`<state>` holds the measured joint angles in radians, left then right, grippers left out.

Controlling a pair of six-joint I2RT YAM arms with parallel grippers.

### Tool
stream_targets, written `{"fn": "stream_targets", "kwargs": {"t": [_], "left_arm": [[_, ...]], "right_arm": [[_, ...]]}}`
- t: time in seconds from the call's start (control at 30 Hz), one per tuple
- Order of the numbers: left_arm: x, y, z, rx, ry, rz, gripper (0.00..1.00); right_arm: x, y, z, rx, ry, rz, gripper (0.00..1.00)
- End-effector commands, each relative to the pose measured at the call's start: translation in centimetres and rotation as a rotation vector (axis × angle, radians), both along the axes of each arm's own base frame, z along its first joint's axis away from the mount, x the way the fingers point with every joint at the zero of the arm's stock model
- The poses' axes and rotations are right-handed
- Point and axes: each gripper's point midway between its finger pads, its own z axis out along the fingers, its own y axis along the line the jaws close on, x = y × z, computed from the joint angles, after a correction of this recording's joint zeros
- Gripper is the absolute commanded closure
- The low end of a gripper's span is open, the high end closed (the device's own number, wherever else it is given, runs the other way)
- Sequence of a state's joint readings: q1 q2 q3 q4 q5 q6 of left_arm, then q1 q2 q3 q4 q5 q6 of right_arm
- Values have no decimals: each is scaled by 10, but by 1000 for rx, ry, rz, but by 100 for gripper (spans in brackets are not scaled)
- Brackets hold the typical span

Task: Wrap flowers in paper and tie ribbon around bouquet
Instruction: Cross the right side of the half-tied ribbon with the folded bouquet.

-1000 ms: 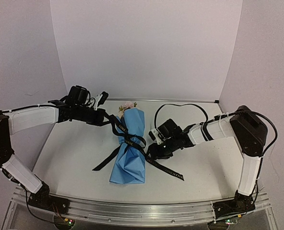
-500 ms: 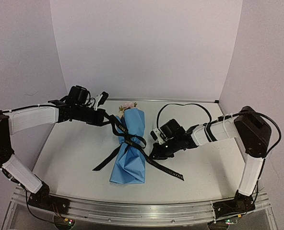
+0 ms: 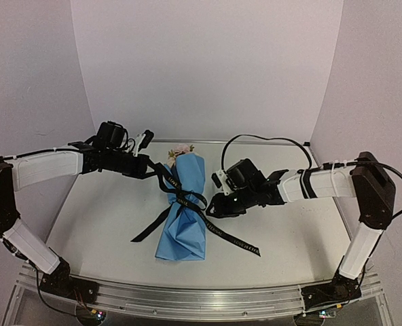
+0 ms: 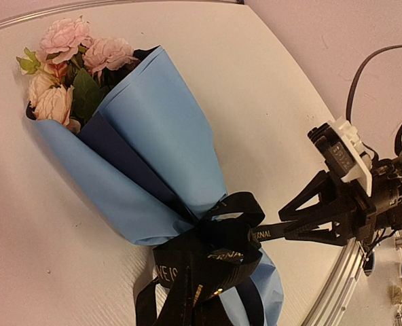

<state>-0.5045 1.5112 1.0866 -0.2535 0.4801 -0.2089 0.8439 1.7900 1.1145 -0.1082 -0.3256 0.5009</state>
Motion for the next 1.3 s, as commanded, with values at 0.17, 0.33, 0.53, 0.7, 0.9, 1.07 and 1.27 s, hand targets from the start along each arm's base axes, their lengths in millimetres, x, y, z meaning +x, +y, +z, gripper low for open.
{"fn": "stream_targets", "kwargs": {"t": [0.17,0.33,0.53,0.7,0.9,1.07,1.27], "left_arm": [[9,-7,25,-34,-54,-19,100],[10,-7,27,-34,-58,-17,100],[12,-7,26,-31,-53,-18,100],[12,-8,26,-31,-52,-18,100],[13,-9,27,-32,-53,-20,100],[13,-9,25,-32,-48,-23,100],[13,-9,25,-30,-49,-24,100]], "right_arm": [[-2,-29,-38,-316,-115,-2,60],[-6,-21,-48,-366,-154,55,52],[-4,-12,-58,-390,-171,81,47],[0,-4,-55,-381,-194,96,39],[8,0,-60,-405,-215,89,38],[12,4,-62,-400,-223,84,47],[16,7,-50,-369,-238,52,78]]}}
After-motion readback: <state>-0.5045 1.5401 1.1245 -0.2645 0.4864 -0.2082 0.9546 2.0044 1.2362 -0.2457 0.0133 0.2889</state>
